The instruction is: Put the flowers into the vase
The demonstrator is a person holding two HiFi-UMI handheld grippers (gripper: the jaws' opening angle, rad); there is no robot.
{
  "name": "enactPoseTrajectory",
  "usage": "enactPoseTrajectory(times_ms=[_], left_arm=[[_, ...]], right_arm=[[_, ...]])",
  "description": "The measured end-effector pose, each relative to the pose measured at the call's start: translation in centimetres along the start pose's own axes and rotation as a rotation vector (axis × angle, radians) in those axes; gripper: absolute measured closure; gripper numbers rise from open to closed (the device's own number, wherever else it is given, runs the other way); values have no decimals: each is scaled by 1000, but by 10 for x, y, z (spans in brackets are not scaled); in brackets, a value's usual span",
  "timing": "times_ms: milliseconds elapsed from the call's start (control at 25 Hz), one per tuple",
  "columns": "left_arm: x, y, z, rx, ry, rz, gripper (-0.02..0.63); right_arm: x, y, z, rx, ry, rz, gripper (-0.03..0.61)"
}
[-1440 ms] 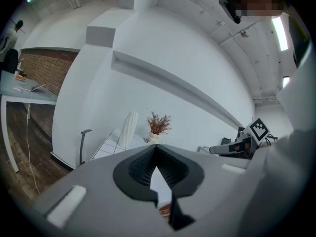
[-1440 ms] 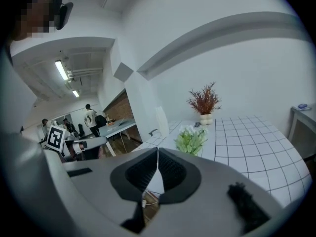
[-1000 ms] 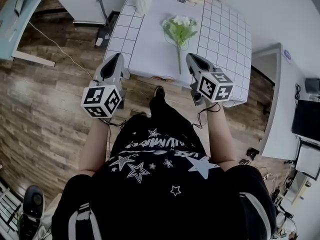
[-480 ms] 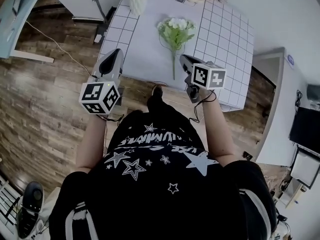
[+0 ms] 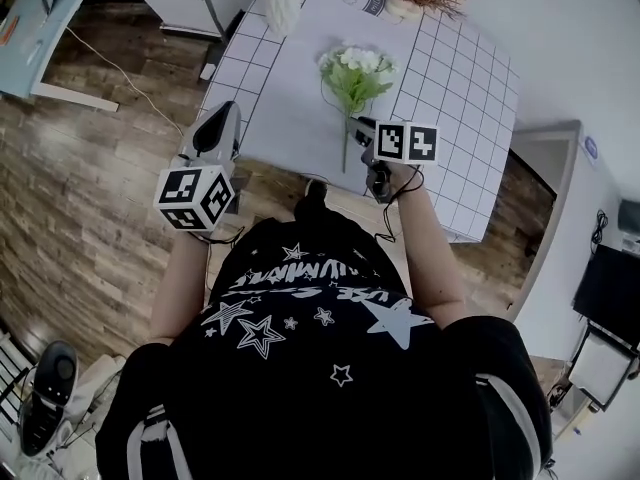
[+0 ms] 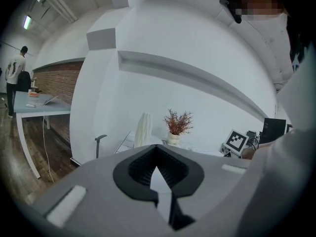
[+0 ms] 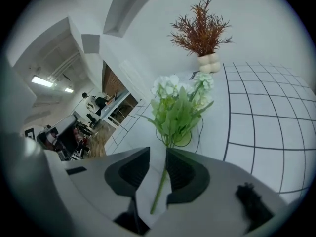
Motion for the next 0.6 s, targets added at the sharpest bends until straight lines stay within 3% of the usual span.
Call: enactPoseTrajectory(times_ms=[600], left_arm=[[22, 8, 7, -22, 34, 38, 604]], right_arm=[[22, 39, 15, -43, 64, -41, 422]])
Point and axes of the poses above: the fingertips, and each gripper's own axes: y forward along the fingers, x to its right, z out of its top, the point moved 7 cm from there along -y, backward along the fingers, and after that the axes turned 3 degrees about -z, right-handed, at the moved point
